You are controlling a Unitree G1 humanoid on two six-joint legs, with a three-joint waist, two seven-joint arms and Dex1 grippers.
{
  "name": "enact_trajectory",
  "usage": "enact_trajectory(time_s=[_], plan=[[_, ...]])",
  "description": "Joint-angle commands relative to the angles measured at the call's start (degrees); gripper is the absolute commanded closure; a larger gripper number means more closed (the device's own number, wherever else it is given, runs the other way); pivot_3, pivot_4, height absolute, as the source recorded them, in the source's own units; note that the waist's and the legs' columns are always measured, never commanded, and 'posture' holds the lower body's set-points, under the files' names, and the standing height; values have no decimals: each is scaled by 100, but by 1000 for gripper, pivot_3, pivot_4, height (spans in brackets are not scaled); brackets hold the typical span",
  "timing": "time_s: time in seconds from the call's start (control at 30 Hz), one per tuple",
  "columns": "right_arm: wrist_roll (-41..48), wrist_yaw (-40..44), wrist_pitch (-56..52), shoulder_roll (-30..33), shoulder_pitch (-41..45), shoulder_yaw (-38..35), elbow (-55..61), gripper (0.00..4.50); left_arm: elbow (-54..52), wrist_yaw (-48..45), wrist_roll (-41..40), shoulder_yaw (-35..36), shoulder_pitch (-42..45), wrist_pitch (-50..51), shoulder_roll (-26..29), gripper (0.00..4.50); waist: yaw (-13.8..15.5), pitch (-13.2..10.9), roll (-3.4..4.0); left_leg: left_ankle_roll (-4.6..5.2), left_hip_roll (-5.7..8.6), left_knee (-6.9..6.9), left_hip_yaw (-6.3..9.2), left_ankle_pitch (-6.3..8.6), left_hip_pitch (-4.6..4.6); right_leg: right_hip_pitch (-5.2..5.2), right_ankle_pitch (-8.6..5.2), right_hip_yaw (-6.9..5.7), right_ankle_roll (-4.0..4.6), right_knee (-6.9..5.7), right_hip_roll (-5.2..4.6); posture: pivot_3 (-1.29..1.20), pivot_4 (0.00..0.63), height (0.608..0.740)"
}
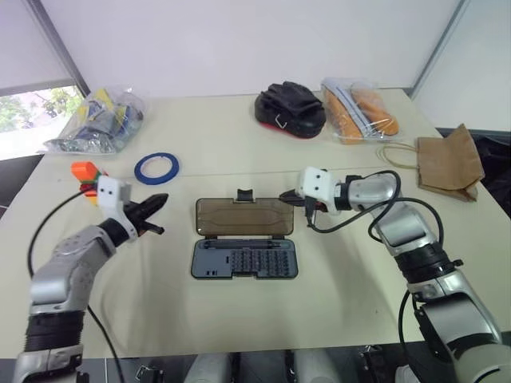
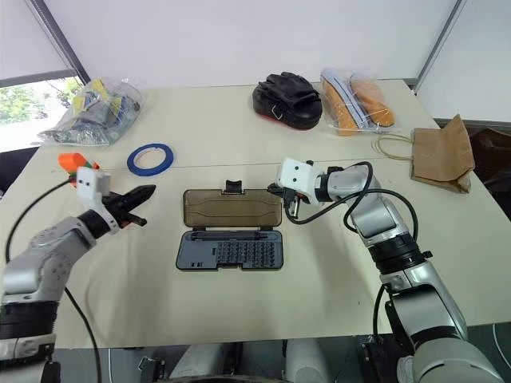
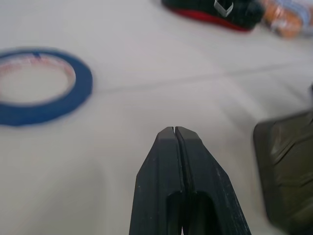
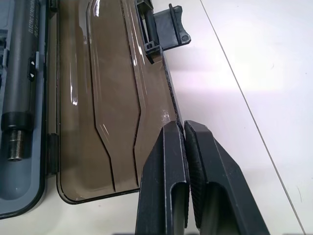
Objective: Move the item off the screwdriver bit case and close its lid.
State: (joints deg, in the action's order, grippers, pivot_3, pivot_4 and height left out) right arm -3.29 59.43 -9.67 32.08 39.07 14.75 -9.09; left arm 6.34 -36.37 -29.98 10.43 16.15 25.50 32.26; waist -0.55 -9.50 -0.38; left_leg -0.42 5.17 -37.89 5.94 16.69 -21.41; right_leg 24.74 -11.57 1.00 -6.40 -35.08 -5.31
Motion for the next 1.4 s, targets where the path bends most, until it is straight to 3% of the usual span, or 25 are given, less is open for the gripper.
enact_trajectory(time_s=[0.03, 0.17, 0.37, 0.47, 0.57, 0.67, 0.77, 0.87, 0.97, 1.13, 1.27, 1.33, 1.4], plan=[[76, -87, -34, -29, 125, -94, 354, 4454, 737, -622, 331, -383, 577, -502, -171, 4500, 2, -1, -3, 0, 1, 0, 1, 0, -1, 1, 0, -2, 0, 0, -1, 0, 150, 740], [81, -88, -125, -26, 114, -88, 465, 4454, 1608, -1392, 422, -605, 1075, -637, -314, 4500, -34, -2, -4, 0, 1, 0, 2, 0, -4, 5, 1, -2, -1, -1, -1, 0, 150, 740], [50, -112, -248, 11, 103, -85, 599, 4454, 2039, -2252, 442, -771, 1384, -307, -189, 4500, -44, -4, -5, -1, -2, 5, -1, -1, -8, 18, 0, 0, -1, -3, 1, 0, 150, 740], [55, -55, -369, 62, 85, -66, 729, 3502, 2143, -2418, 468, -726, 1448, -275, -150, 4500, -27, -6, -7, 0, 0, 4, -1, -1, -10, 18, 1, 0, -1, -3, -1, 0, 150, 740], [80, -35, -591, 171, 104, -121, 1053, 2044, 2185, -2491, 411, -609, 1542, -181, -137, 4500, -12, -8, -10, 0, 1, 4, 0, -1, -11, 18, 1, -1, -1, -3, -3, 0, 150, 740], [1248, 523, -2000, 449, 78, -664, 2082, 530, 2024, -2577, 239, -500, 1614, 12, -153, 4500, -3, -24, -11, 0, 2, 2, 0, -1, -15, 19, 1, -1, -1, -3, -5, 0, 150, 740], [2905, 584, -3475, 467, 278, -1704, 2727, 530, 1822, -2691, 129, -474, 1648, 205, -132, 4500, -5, -28, -16, 0, 2, -1, 13, 0, -35, 30, 1, -8, -2, -1, -8, 0, 150, 740], [4584, -240, -4682, 60, 927, -3154, 2526, 530, 1413, -2893, -102, -465, 1683, 624, -47, 4500, -17, -32, -16, 0, 2, -3, 17, -1, -47, 42, 3, -10, 0, -1, -20, 0, 150, 740], [5316, -859, -5123, -83, 1221, -3840, 2253, 530, 644, -3300, -391, -665, 1553, 1257, 185, 4500, -11, -33, -17, 0, 1, -2, 24, -1, -57, 51, 2, -11, 1, -3, -23, 0, 150, 740], [5186, -1309, -4936, -19, 962, -3616, 2140, 530, -816, -4025, -663, -1108, 958, 2005, 1098, 4500, -63, -39, -6, 2, 2, 4, 13, 1, -70, 68, 2, -4, 2, 0, -26, 0, 150, 740], [4916, -1472, -4766, 145, 668, -3177, 2217, 530, -1609, -4509, -652, -1259, 306, 1960, 1853, 4500, -50, -59, 22, 2, 0, 5, 6, 0, -72, 75, 2, 1, 2, -3, -24, 0, 150, 740], [4555, -1470, -4619, 346, 415, -2665, 2427, 530, -1320, -4207, -762, -981, 665, 2047, 1721, 4500, -4, -64, 25, 2, -1, 5, 7, 0, -73, 75, 1, -3, 3, -5, -23, 0, 150, 740], [4095, -1371, -4436, 601, -97, -1761, 2992, 530, -617, -3655, -950, -589, 1642, 2180, 1314, 4500, 115, -71, 20, 1, 2, -11, 20, -2, -81, 67, 1, -22, 2, -4, -19, 0, 150, 740]])
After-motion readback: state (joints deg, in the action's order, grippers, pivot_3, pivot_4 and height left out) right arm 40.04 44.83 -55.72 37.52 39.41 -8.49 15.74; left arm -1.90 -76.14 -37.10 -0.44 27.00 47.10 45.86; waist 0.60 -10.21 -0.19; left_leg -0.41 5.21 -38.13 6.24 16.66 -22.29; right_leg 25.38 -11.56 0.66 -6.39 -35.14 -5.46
